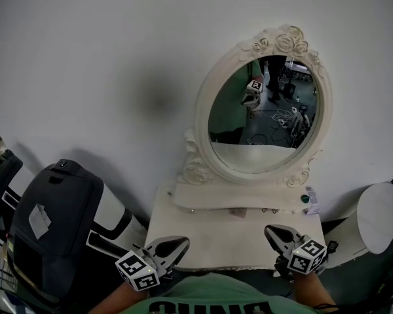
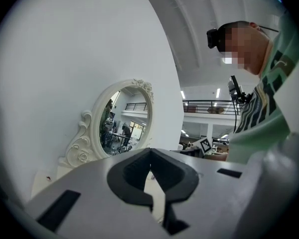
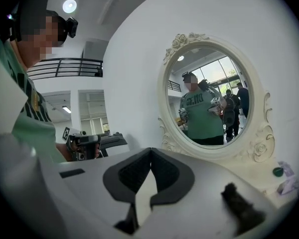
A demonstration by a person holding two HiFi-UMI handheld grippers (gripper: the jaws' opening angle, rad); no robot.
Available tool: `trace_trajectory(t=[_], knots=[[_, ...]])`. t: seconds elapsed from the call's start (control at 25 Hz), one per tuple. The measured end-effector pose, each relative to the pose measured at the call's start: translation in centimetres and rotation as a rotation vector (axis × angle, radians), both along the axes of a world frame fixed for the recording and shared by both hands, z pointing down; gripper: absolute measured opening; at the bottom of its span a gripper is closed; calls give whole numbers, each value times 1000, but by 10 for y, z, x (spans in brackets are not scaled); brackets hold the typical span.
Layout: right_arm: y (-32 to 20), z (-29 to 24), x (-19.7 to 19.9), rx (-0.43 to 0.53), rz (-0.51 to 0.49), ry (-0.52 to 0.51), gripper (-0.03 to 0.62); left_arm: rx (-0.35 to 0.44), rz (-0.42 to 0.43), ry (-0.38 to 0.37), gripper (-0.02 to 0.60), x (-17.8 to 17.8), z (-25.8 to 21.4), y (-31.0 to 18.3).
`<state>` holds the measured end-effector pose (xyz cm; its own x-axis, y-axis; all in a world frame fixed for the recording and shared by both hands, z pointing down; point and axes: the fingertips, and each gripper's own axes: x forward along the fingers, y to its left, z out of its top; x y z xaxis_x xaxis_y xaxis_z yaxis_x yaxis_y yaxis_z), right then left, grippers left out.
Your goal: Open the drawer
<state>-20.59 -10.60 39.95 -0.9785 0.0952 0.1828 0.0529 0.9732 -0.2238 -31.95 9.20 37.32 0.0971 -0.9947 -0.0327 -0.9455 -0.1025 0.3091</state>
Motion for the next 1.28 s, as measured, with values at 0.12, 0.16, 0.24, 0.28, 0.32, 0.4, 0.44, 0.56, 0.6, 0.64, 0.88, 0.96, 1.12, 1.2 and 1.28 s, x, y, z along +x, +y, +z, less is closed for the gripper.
trace_trajectory(t=[0.12, 0.16, 0.24, 0.28, 0.32, 0.4, 0.44, 0.56, 0.6, 0.64, 0.88, 0.96, 1.12, 1.2, 1.28], knots=[[-29, 2, -8, -10, -56, -6, 12, 7, -51, -14, 9, 6, -6, -26], [-39, 2, -10, -14, -77, -7, 12, 7, -70, -18, 9, 9, -7, -34], [-59, 1, -15, -11, -124, -13, 12, 1, -108, -27, 9, 13, -8, -51], [-69, -1, -17, -7, -146, -18, 12, -1, -126, -30, 9, 15, -8, -61], [-79, -3, -19, -5, -165, -23, 12, -4, -143, -29, 9, 17, -8, -71], [-98, -4, -20, -11, -193, -32, 12, -7, -167, -19, 9, 23, -9, -91], [-107, -3, -20, -15, -203, -34, 12, -10, -176, -18, 9, 27, -9, -99], [-131, 2, -20, -28, -223, -38, 12, -30, -197, -23, 9, 34, -10, -119], [-138, 4, -21, -34, -224, -40, 12, -38, -201, -28, 9, 34, -10, -124], [-144, 5, -21, -40, -222, -42, 12, -46, -204, -32, 9, 34, -10, -128], [-158, 17, -27, -64, -179, -39, 12, -63, -169, -28, 9, 18, -10, -143], [-161, 21, -30, -63, -143, -29, 12, -57, -129, -18, 9, 8, -8, -149], [-164, 29, -42, -50, -64, -1, 12, -56, -31, -36, 9, -13, 0, -157], [-165, 34, -48, -54, 0, 22, 12, -55, 33, -49, 9, -25, 5, -157], [-164, 38, -51, -57, 84, 48, 12, -43, 107, -55, 9, -41, 6, -158]])
